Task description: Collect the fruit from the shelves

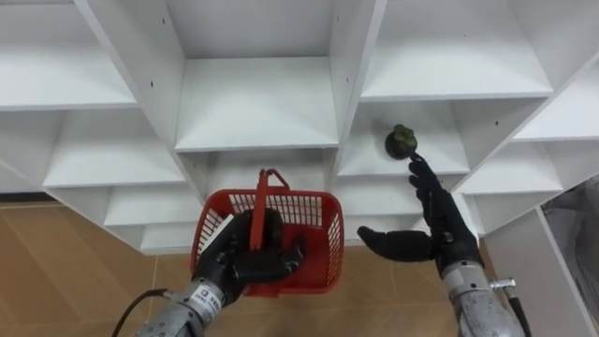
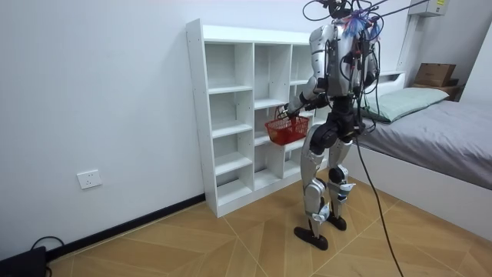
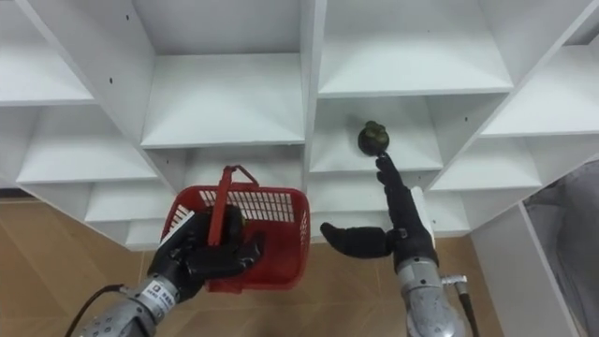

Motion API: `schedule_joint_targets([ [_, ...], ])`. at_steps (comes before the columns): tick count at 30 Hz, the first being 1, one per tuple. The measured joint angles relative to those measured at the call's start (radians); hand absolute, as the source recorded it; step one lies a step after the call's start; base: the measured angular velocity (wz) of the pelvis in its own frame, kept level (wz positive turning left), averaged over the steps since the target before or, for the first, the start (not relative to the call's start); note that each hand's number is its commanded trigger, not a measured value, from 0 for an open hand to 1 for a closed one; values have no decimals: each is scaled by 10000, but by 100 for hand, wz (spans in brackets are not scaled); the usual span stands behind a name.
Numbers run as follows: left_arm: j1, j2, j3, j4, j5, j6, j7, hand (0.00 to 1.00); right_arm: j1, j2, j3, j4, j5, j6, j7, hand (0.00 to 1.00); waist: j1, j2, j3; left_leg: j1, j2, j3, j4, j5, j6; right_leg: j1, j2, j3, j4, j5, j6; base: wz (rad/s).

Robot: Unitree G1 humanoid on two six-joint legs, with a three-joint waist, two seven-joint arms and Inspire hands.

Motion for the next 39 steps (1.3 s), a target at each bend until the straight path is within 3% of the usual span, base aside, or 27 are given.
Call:
schedule_joint_targets([
  [4,-41,150,151,841,8,15,28,100,-497,-87,-418,607,25,1,-649,0,-2,-23,-16,-195,-2,-133,49,1,0,-100,-6,-97,-27,0,0,6],
  [18,-155,219,473,849,16,90,66,100,-919,-371,-503,1364,99,82,-1830,0,145,-262,-19,-814,26,-467,483,1,2,-426,-35,-394,44,-9,-22,7],
  [26,-145,282,509,929,18,91,65,100,-1494,-572,-689,1834,-252,83,-2382,0,257,-262,-4,-1169,29,-757,724,0,3,-604,-106,-691,205,-28,-68,9],
  [29,-144,283,500,1046,18,92,66,100,-1784,-614,-692,2159,-323,83,-2472,0,268,-248,25,-1245,20,-830,752,0,4,-619,-110,-735,209,-30,-67,7],
  [31,-146,289,499,1057,10,97,68,100,-1865,-653,-692,2179,-337,83,-2598,0,298,-243,85,-1325,14,-853,758,0,4,-674,-110,-783,210,-38,-66,7],
  [39,-318,197,443,1488,8,161,71,100,-2199,-762,-673,2179,-242,87,-2806,0,595,-250,146,-1755,-5,-827,781,5,10,-1241,-185,-688,432,-50,-71,-3],
])
